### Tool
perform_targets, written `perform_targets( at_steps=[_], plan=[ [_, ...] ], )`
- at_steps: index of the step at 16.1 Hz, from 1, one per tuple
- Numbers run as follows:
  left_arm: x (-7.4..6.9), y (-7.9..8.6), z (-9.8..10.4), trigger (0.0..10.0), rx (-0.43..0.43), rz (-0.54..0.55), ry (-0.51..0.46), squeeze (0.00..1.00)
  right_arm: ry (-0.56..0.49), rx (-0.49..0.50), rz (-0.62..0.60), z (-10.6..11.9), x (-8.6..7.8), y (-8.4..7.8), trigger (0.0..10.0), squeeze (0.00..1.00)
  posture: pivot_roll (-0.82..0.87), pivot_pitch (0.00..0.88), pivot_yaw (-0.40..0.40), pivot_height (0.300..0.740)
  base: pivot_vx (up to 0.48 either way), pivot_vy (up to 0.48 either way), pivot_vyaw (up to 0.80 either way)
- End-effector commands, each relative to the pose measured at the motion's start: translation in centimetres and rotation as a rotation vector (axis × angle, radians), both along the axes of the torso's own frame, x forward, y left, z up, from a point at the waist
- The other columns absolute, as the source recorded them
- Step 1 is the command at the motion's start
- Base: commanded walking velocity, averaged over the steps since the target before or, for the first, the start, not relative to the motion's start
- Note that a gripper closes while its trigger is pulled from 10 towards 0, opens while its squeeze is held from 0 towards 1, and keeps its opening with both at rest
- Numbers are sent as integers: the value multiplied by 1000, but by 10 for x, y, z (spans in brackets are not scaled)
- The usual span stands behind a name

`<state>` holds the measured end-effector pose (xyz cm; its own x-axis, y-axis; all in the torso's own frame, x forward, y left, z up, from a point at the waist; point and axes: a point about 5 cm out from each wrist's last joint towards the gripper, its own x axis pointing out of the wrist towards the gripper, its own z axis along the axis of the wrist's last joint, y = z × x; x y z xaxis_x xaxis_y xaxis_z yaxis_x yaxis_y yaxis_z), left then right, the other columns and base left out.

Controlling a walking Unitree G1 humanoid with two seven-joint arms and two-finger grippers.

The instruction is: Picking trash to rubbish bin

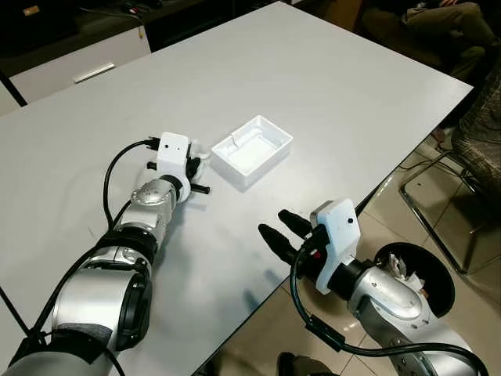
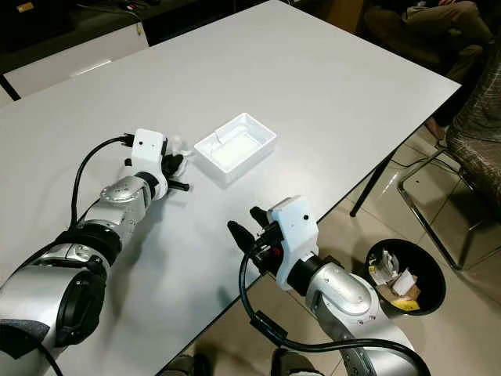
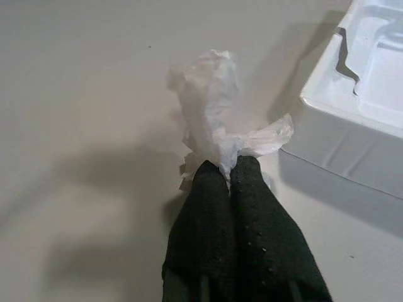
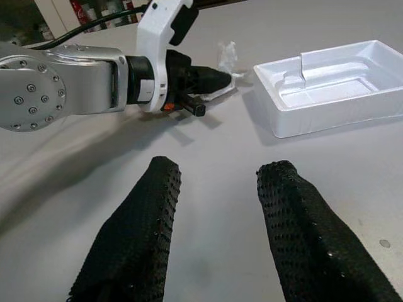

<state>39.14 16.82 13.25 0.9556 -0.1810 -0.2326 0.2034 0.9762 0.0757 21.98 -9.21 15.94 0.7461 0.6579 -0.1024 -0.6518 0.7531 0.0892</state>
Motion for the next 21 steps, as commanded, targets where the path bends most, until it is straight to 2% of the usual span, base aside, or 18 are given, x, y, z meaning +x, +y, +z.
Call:
perform_targets(
  at_steps=[1,3,5,6,9,10,11,13,14,15,16,17,18,19,20,21],
  plan=[
    [3,1,7,0,-3,-6,-18,0,4,-10,4,-1,-1,2,10000,0,-93,148,17,740,0,0,0],
    [4,4,13,0,-48,-12,-46,0,-8,-12,-9,-1,1,2,10000,0,-85,143,24,740,0,0,0],
    [4,16,28,0,-158,-27,-153,0,-53,-26,-126,0,10,-7,10000,0,-83,126,39,740,0,0,0],
    [4,16,28,0,-158,-27,-153,0,-53,-26,-126,0,10,-7,10000,0,-83,126,39,740,0,0,0],
    [-5,32,54,0,-362,-87,-342,0,-80,-32,-215,1,15,-17,10000,0,-76,108,48,740,0,0,0],
    [-13,36,65,0,-450,-121,-403,0,-88,-27,-239,1,16,-19,10000,0,-73,101,48,740,0,0,0],
    [-31,35,83,0,-629,-221,-478,0,-103,-20,-270,2,18,-21,10000,0,-68,91,48,740,0,0,0],
    [-51,26,94,0,-761,-312,-503,0,-118,-23,-292,2,20,-22,10000,0,-60,70,49,740,0,0,0],
    [-70,15,93,0,-758,-370,-498,0,-119,-30,-322,1,24,-24,10000,0,-58,55,46,740,0,0,0],
    [-88,-2,77,0,-533,-425,-435,0,-132,-49,-345,2,26,-27,10000,0,-54,44,37,740,0,0,0],
    [-100,-15,59,0,-250,-477,-375,0,-135,-40,-368,2,28,-30,10000,0,-47,36,26,740,0,0,0],
    [-104,-18,49,0,-200,-458,-336,0,-136,-32,-386,2,28,-32,10000,0,-40,36,18,740,0,0,-800],
    [-109,-17,42,0,-171,-383,-314,0,-142,-29,-419,0,31,-35,10000,0,-44,35,17,740,0,0,-800],
    [-112,-17,43,784,-213,-334,-310,0,-148,-34,-427,0,31,-36,10000,0,-44,37,13,740,0,0,-800],
    [-115,-18,47,4510,-204,-301,-326,0,-150,-35,-434,0,32,-37,10000,0,-45,41,8,740,0,0,-800],
    [-117,-18,49,10000,-202,-263,-338,0,-152,-41,-443,0,32,-38,10000,0,-42,38,1,740,0,0,-800]
  ],
)
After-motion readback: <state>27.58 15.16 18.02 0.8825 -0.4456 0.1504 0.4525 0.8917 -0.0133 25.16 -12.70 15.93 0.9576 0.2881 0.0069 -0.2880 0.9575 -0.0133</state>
